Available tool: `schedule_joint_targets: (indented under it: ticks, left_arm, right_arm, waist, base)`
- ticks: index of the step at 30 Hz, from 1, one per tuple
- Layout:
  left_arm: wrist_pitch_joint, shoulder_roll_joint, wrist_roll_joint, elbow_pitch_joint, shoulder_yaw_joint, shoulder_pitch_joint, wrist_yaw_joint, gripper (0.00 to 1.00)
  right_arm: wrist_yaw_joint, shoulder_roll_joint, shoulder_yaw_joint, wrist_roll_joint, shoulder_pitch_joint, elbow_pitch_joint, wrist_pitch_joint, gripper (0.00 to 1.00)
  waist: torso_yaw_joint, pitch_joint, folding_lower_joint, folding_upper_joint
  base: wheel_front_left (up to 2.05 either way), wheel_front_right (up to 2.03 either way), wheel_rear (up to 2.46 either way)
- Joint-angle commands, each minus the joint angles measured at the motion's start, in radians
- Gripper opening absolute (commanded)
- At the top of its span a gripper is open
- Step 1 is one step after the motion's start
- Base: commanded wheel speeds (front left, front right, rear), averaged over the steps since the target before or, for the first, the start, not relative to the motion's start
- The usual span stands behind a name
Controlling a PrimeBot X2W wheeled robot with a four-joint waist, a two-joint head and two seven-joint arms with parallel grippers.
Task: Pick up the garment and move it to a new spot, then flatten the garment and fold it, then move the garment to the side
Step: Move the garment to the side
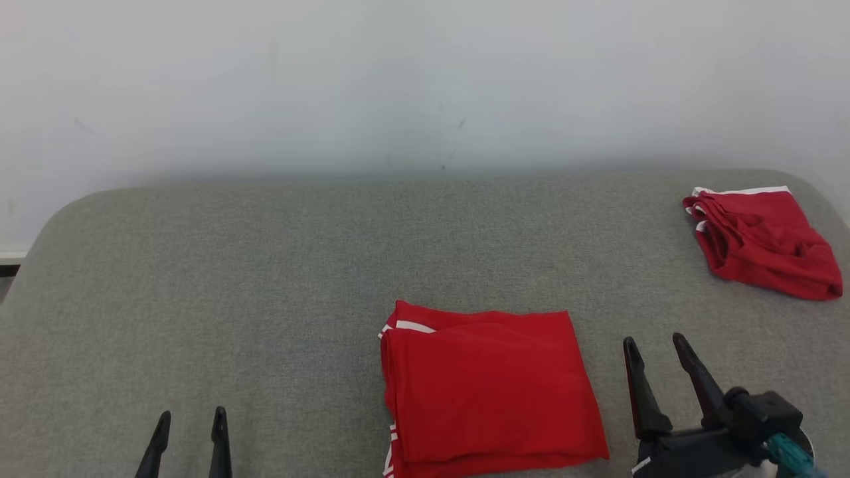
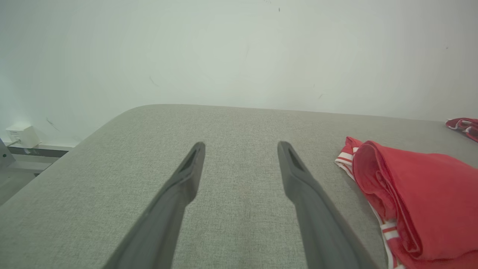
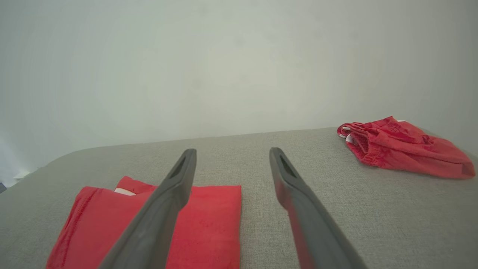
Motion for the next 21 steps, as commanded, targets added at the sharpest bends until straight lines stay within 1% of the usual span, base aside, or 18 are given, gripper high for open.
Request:
schedule_joint_targets:
  ticks: [1, 6, 11, 16, 21]
  left_arm:
    - [-0.003, -0.002, 0.006, 0.004, -0.01, -0.018, 0.002, 1.0]
    - [-0.003, -0.004, 0.007, 0.006, -0.029, -0.039, 0.002, 1.0]
    - [-0.003, -0.002, 0.002, 0.01, -0.049, -0.067, 0.002, 1.0]
    - [-0.003, 0.004, -0.007, 0.021, -0.063, -0.093, 0.001, 1.0]
    - [-0.003, 0.007, -0.012, 0.028, -0.066, -0.106, 0.001, 1.0]
  right_arm:
    - [-0.003, -0.018, 0.004, -0.01, -0.038, 0.019, 0.013, 1.0]
    - [-0.003, -0.033, 0.013, -0.019, -0.103, 0.074, 0.041, 1.0]
    - [-0.003, -0.04, 0.014, -0.033, -0.177, 0.182, 0.076, 1.0]
    - [-0.003, -0.021, -0.002, -0.044, -0.239, 0.304, 0.096, 1.0]
    - [-0.003, -0.005, -0.016, -0.053, -0.268, 0.425, 0.108, 1.0]
  waist:
    - [0.017, 0.013, 0.0001, 0.0]
    - [0.044, 0.033, 0.0001, 0.0]
    - [0.075, 0.067, 0.0001, 0.0]
    - [0.097, 0.086, 0.0001, 0.0]
    - [0.106, 0.092, 0.0001, 0.0]
  base:
    - [0.0, 0.0, 0.0]
    - [0.0, 0.0, 0.0]
    - [0.0, 0.0, 0.0]
    - [0.0, 0.0, 0.0]
    - [0.0, 0.0, 0.0]
